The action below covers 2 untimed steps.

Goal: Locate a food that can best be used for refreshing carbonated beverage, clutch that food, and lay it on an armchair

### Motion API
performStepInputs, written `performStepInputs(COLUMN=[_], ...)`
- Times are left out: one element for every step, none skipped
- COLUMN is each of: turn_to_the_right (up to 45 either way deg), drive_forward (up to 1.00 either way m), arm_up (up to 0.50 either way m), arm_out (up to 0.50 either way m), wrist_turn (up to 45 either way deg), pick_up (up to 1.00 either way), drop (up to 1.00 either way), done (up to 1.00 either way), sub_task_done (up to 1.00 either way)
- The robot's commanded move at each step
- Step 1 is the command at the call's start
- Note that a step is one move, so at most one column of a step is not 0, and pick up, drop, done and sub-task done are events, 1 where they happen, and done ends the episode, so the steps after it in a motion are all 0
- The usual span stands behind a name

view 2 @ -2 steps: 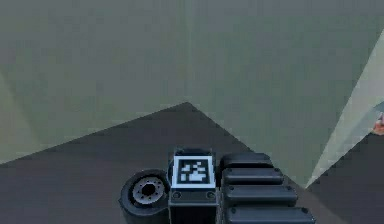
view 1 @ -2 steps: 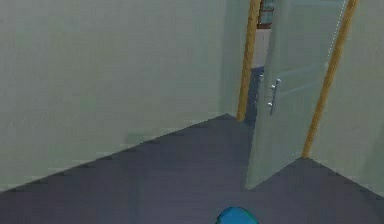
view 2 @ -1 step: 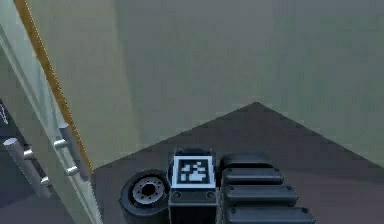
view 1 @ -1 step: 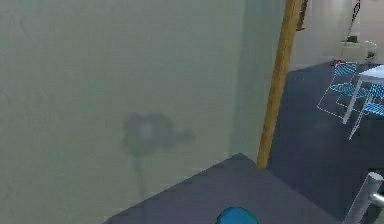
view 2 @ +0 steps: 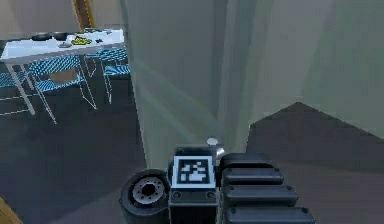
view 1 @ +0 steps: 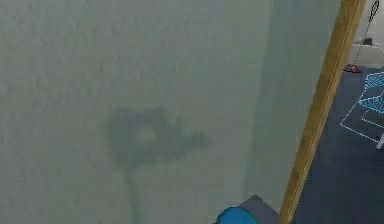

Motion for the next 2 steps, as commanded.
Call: performStepInputs(turn_to_the_right=[45.0, 0.0], drive_forward=[0.0, 1.0], arm_up=[0.0, 0.0], arm_out=[0.0, 0.0], wrist_turn=[0.0, 0.0], pick_up=[0.0, 0.0], drop=[0.0, 0.0], done=[0.0, 0.0], sub_task_done=[0.0, 0.0])
